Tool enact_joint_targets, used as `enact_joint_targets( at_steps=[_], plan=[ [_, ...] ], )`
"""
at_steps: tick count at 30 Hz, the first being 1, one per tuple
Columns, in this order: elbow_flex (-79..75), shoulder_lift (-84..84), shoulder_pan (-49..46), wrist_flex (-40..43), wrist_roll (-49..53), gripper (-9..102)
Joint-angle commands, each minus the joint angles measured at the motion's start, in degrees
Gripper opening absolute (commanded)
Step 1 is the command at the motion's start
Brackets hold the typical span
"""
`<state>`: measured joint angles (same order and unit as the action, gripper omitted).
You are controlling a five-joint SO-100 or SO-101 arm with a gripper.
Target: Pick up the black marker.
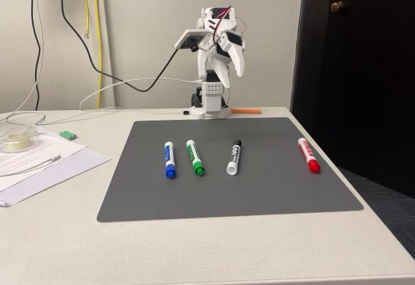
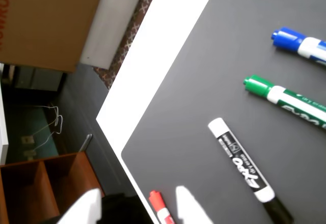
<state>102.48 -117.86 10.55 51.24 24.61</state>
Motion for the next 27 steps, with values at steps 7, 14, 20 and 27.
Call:
enact_joint_targets(
  at_steps=[7,14,20,27],
  plan=[
    [-1.76,-0.44,1.58,-0.09,3.16,23],
    [-1.23,6.86,6.5,3.87,15.73,23],
    [-1.23,12.57,6.5,4.92,22.85,2],
    [-1.23,16.7,6.68,3.08,24.87,2]
  ],
)
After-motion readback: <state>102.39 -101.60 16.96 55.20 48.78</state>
